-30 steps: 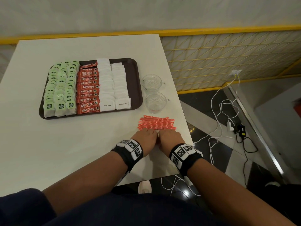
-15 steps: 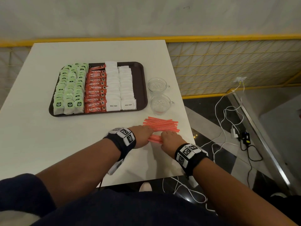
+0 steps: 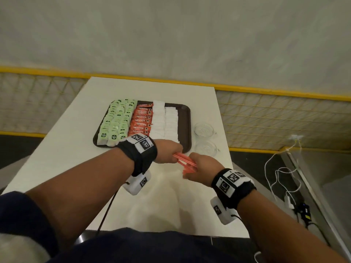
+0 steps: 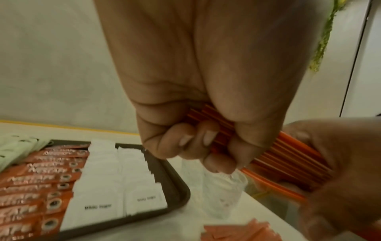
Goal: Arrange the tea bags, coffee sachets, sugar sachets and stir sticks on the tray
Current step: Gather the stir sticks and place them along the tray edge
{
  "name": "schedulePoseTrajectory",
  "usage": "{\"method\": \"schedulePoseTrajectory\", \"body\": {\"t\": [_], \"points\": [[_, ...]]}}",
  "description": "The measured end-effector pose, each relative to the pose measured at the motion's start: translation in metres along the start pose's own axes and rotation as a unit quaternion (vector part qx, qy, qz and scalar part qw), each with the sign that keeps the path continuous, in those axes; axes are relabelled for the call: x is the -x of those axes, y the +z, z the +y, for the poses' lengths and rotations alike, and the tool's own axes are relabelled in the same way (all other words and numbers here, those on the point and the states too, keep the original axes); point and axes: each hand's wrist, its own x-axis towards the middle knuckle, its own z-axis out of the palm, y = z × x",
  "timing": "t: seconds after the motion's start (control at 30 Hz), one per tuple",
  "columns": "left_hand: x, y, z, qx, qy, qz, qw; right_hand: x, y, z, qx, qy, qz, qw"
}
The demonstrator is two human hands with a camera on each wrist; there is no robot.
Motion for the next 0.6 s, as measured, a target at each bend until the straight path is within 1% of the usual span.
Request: {"method": "schedulePoseTrajectory", "body": {"t": [0.1, 0.17, 0.23, 0.27, 0.3, 0.33, 0.4, 0.43, 0.47, 0.57, 0.6], "points": [[0.018, -0.024, -0.011, 0.007, -0.004, 0.026, 1.0, -0.015, -0.011, -0.02, 0.009, -0.01, 0.041, 0.999], [0.033, -0.041, -0.023, 0.028, -0.006, 0.053, 0.998, -0.025, -0.019, -0.036, -0.013, -0.016, 0.057, 0.998], [0.046, -0.057, -0.038, 0.08, -0.006, 0.101, 0.992, -0.034, -0.027, -0.053, -0.043, -0.015, 0.07, 0.996], [0.052, -0.064, -0.046, 0.118, -0.002, 0.134, 0.984, -0.04, -0.032, -0.061, -0.06, -0.014, 0.081, 0.995], [0.058, -0.071, -0.055, 0.166, 0.003, 0.171, 0.971, -0.044, -0.037, -0.068, -0.086, -0.009, 0.093, 0.992], [0.063, -0.077, -0.062, 0.228, 0.01, 0.206, 0.952, -0.048, -0.043, -0.075, -0.122, -0.008, 0.108, 0.987], [0.071, -0.087, -0.074, 0.36, 0.033, 0.249, 0.899, -0.055, -0.056, -0.089, -0.205, -0.011, 0.131, 0.97], [0.074, -0.091, -0.078, 0.402, 0.047, 0.252, 0.879, -0.057, -0.062, -0.096, -0.245, -0.017, 0.133, 0.96], [0.075, -0.093, -0.08, 0.414, 0.059, 0.249, 0.874, -0.059, -0.068, -0.105, -0.279, -0.024, 0.126, 0.952], [0.076, -0.097, -0.07, 0.406, 0.103, 0.204, 0.885, -0.063, -0.083, -0.132, -0.342, -0.057, 0.071, 0.935], [0.076, -0.098, -0.065, 0.42, 0.123, 0.192, 0.878, -0.064, -0.086, -0.141, -0.345, -0.072, 0.057, 0.934]]}}
